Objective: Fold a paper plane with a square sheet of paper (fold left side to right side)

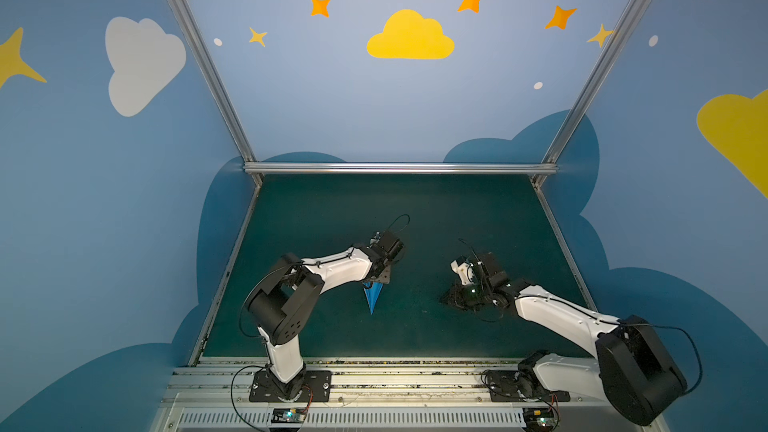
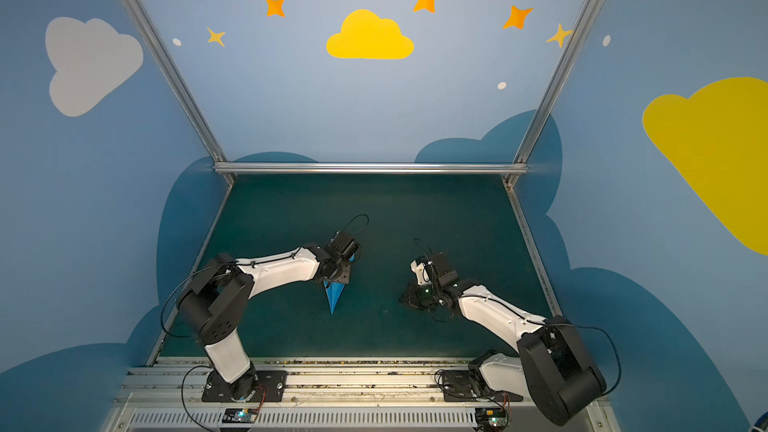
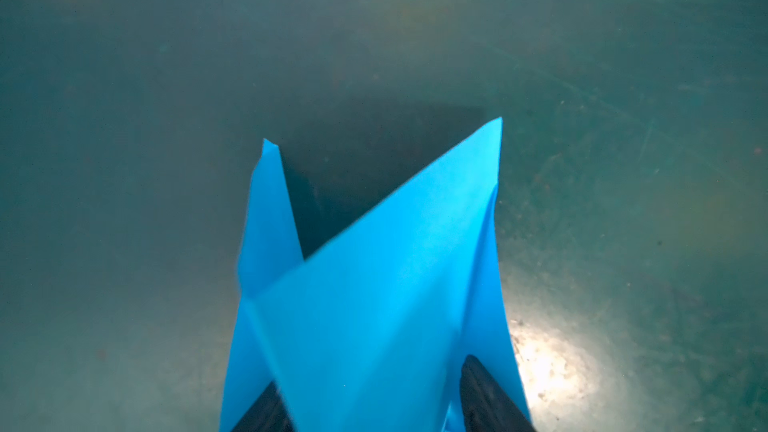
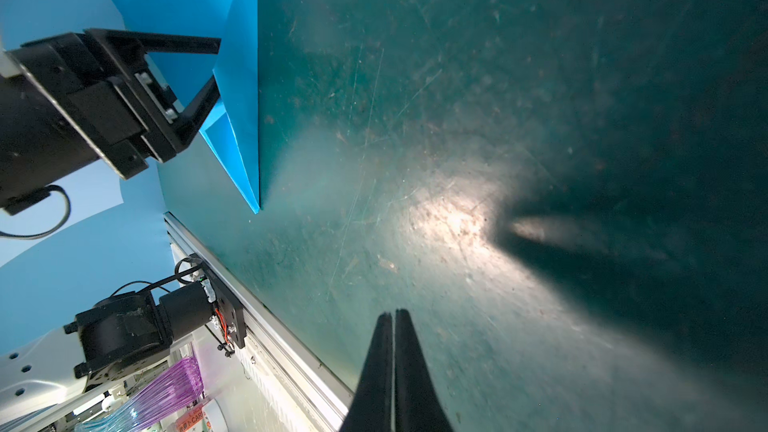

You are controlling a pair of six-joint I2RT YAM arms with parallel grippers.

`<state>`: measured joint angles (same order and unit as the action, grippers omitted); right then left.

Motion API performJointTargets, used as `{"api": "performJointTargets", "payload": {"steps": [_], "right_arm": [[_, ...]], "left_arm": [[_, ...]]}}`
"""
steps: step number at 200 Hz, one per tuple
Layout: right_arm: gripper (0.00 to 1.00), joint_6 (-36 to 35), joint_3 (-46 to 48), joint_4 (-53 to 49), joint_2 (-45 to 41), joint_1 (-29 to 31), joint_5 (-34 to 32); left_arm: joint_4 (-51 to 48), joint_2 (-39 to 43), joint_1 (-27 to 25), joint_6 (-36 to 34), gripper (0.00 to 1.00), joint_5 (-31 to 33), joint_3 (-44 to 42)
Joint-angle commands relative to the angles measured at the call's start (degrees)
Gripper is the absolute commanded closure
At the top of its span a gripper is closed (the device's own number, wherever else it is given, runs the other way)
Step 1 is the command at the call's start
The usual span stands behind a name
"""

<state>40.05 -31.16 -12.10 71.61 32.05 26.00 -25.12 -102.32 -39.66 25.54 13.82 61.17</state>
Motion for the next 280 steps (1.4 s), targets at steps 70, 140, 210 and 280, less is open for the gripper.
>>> {"api": "performJointTargets", "payload": {"steps": [70, 140, 210, 280], "right_arm": [[1.0, -0.6, -0.4, -2.6, -2.2, -0.2, -0.7], [1.0, -0.7, -1.6, -3.5, -2.7, -0.2, -0.6], [0.42, -1.3, -6.4, -13.2, -9.7, -2.2, -8.8], [0.06, -11.0, -9.0, -15.0, -21.0, -4.9, -47.9]], "left_arm": [[2.9, -2.3, 0.0, 1.1, 0.33, -0.6, -2.9], [-1.2, 2.8, 0.0, -1.4, 0.26, 0.1, 2.0], [-5.7, 16.3, 0.2, -1.3, 0.0, 5.3, 7.1], [10.7, 37.1, 9.1, -10.9, 0.0, 17.0, -7.6]]}}
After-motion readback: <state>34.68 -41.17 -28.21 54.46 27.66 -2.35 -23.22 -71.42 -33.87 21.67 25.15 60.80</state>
